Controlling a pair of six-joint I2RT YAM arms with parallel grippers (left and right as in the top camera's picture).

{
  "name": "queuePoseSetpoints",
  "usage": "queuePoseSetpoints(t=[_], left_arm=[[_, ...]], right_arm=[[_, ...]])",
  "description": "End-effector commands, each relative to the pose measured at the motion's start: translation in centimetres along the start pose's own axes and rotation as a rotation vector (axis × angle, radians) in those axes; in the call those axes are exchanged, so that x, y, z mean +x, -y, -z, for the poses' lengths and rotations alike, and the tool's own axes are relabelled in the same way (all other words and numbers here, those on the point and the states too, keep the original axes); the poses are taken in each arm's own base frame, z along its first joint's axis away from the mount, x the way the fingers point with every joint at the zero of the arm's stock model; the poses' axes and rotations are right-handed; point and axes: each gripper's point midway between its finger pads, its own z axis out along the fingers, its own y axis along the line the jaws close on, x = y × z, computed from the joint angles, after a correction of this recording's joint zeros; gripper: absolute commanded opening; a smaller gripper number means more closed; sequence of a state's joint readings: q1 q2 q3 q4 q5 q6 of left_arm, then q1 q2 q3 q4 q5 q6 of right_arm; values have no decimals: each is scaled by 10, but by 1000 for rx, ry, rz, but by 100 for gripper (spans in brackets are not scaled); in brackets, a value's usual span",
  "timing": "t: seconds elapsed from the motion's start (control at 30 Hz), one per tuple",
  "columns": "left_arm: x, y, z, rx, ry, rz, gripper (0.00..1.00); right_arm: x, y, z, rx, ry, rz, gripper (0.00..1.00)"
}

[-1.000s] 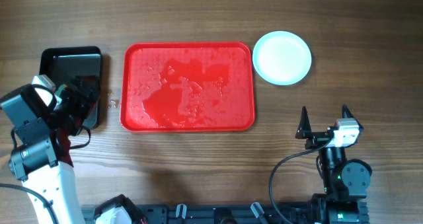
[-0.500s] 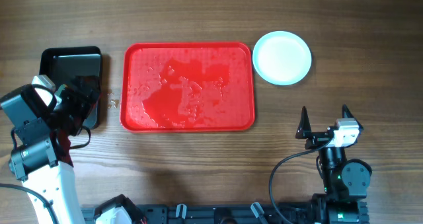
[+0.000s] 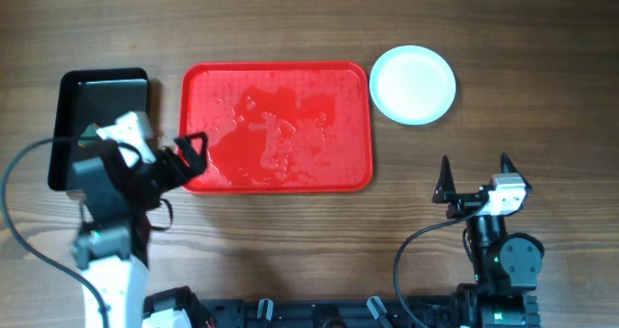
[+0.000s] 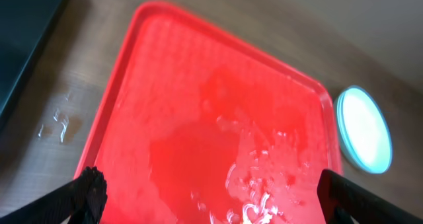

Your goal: Clean dirty plates on tray and stack at the side

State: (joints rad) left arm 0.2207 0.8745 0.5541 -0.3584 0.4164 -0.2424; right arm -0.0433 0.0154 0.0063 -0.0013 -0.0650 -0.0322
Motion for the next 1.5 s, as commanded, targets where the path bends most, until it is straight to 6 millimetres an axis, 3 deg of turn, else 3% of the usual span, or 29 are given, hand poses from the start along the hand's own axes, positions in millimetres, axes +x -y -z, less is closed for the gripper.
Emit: queuePoseSetpoints(t=[0.0,0.3,0.47,0.67,0.9,1.3,1.47], left_arm=[[31,1,-11,61,66,-155,100],[49,1,-10,147,321,-277,100],[43,-2,-1,111,375,-282,100],[63,-18,3,43,320,-245,100],[44,3,20,92,445,-295,100],[27,-17,31,-60,546,-268,100],[20,-13,39,-63,594,-309,100]], right_arm=[[-2,5,1,25,8,18,100],[-2,5,1,25,8,18,100],[-2,5,1,25,8,18,100],[-2,5,1,25,8,18,100],[-2,5,1,25,8,18,100],[-2,5,1,25,8,18,100],[-2,5,1,25,8,18,100]])
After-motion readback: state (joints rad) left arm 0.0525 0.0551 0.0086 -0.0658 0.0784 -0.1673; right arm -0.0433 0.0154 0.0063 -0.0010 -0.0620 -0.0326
